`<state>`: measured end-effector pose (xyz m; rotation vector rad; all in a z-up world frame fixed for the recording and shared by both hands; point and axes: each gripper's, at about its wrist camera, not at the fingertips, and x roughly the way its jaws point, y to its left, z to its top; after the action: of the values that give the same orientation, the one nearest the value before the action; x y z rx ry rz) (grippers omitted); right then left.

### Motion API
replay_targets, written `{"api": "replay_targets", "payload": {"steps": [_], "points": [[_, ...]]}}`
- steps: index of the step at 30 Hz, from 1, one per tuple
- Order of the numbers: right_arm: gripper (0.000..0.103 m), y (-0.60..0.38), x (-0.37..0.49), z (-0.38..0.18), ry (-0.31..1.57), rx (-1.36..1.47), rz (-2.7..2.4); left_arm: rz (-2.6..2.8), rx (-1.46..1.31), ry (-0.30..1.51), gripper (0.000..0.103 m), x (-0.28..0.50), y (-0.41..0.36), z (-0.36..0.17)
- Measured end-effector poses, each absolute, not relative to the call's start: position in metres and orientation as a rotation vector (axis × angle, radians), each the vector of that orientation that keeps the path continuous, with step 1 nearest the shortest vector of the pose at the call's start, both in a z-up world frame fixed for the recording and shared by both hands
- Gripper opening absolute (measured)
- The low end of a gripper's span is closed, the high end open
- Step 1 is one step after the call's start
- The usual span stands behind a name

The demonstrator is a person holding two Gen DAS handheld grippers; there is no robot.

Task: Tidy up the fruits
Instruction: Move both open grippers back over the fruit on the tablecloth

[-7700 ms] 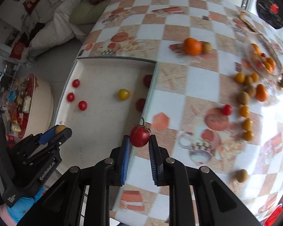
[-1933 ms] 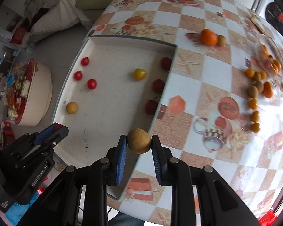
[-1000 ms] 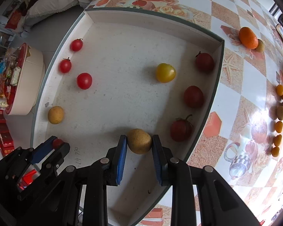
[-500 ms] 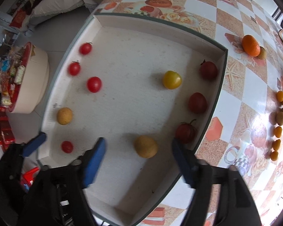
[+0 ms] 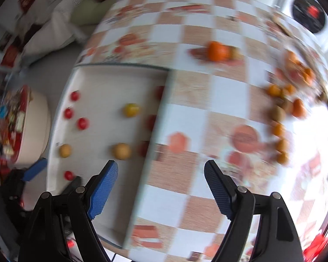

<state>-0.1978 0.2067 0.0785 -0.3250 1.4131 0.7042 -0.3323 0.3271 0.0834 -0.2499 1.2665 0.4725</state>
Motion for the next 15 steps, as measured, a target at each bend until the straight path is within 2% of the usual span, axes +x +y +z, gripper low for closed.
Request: {"api": "replay_targets", "payload": {"steps": [8, 15], "points": [[0.084, 0.101, -0.159, 0.071, 1.452, -0.201, 0.457, 0.325, -0.134, 1.224, 0.082, -0.266, 0.278, 0.109], [0.084, 0.043, -0.142, 0.052, 1.502, -0.128, 0.356, 0.178, -0.087, 1.256, 0.082, -0.207, 0.23, 0.102]]}}
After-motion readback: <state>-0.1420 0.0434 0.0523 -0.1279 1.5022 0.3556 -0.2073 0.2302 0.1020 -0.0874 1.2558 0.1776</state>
